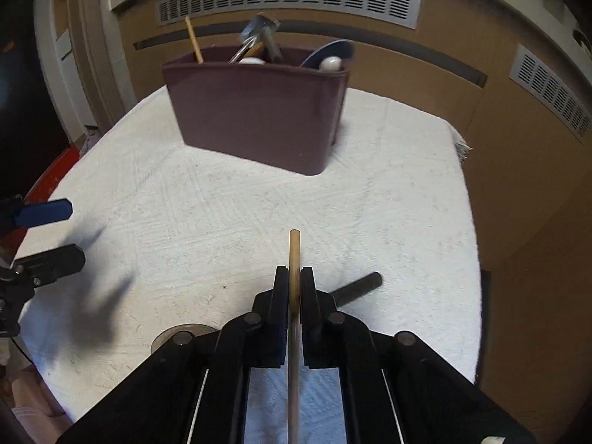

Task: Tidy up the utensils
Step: 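Grasp the dark spoon with the left tool while the right tool holds the chopstick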

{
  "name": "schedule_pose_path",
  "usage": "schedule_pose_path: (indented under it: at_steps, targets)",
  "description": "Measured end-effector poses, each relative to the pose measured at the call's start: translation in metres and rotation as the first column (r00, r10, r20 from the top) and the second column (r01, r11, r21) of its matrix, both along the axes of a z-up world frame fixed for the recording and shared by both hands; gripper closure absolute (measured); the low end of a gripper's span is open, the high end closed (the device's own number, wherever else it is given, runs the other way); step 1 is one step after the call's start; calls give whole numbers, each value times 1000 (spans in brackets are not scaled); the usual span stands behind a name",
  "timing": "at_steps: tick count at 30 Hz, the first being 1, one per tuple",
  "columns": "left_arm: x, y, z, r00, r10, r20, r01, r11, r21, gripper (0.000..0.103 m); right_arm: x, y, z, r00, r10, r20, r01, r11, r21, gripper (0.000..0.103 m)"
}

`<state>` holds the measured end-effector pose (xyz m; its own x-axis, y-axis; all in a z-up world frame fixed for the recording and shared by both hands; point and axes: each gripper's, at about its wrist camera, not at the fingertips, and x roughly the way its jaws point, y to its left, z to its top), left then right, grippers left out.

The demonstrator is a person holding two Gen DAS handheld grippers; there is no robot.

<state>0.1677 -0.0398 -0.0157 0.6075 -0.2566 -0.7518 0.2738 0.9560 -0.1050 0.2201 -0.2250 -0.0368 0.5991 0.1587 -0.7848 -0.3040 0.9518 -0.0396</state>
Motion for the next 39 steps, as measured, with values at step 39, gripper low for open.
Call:
schedule_pose_path:
  at_steps: [39]
  targets:
    - [-24, -12, 55, 963, -96, 253, 120, 990, -79, 70, -54, -43, 52, 986, -144, 88, 126, 975, 184, 99]
